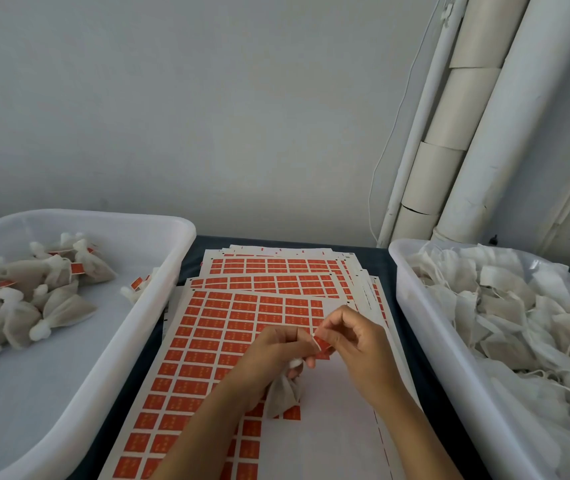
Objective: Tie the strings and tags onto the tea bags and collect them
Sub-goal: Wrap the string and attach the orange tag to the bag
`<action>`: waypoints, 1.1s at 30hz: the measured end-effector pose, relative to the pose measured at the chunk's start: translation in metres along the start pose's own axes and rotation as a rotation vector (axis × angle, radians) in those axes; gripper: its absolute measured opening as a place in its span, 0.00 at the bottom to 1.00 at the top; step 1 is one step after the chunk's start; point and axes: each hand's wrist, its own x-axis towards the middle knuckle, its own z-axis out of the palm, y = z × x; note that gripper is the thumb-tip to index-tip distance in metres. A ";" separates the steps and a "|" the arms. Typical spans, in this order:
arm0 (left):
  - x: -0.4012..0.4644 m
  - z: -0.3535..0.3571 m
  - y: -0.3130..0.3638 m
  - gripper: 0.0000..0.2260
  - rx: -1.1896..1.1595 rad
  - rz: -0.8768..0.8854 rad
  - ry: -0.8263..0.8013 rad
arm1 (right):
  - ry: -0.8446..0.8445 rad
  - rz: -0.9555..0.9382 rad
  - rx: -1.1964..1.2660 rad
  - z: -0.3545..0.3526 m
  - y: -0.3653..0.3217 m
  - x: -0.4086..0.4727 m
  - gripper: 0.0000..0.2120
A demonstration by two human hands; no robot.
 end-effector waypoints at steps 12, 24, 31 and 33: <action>0.002 0.001 -0.005 0.11 -0.044 0.081 0.002 | 0.081 -0.056 -0.142 0.004 0.000 -0.002 0.04; 0.002 0.008 -0.006 0.07 -0.021 0.125 0.042 | 0.091 -0.065 -0.220 0.003 -0.002 -0.004 0.05; 0.004 0.011 -0.007 0.10 -0.010 0.132 0.094 | 0.095 -0.078 -0.217 0.005 -0.003 -0.004 0.04; 0.004 0.014 -0.009 0.07 0.072 0.192 0.153 | 0.077 -0.084 -0.224 0.005 -0.004 -0.005 0.04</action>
